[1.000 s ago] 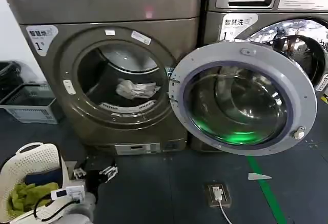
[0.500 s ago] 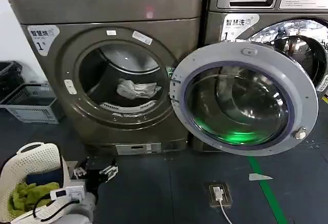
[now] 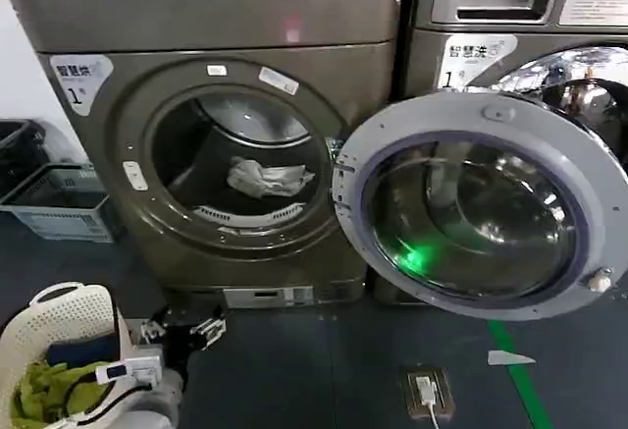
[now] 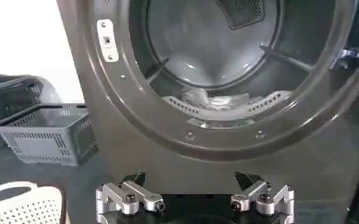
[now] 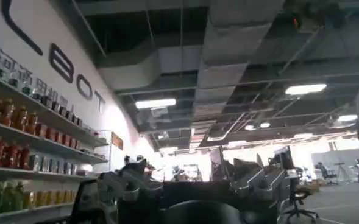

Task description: Grasp the clothes from the dryer.

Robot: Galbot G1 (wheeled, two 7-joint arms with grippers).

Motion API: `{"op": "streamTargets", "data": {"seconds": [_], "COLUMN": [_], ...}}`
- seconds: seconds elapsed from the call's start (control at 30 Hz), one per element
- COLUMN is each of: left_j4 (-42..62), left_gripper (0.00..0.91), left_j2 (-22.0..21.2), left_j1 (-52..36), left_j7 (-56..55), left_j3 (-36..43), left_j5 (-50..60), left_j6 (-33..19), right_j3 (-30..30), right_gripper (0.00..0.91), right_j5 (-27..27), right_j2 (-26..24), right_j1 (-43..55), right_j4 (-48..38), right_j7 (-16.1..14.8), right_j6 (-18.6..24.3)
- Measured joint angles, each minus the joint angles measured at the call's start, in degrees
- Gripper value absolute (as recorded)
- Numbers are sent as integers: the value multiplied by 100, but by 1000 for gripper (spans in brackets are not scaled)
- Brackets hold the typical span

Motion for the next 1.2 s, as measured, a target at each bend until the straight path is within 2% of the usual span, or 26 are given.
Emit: {"op": "streamTargets", "data": {"seconds": [1.2], "left_j4": [29], "left_gripper": [907], "left_j2": [20], "left_j1": [17], "left_j7": [-15], "left_j3": [-13], "left_j5": [-3], "left_j6": [0], "right_j3": [-35], "right_gripper": [907], "right_j5": [9], "right_j2": [6], "right_j1": [10], "right_j4": [-30], "right_j7": [21], "right_j6": [18]}}
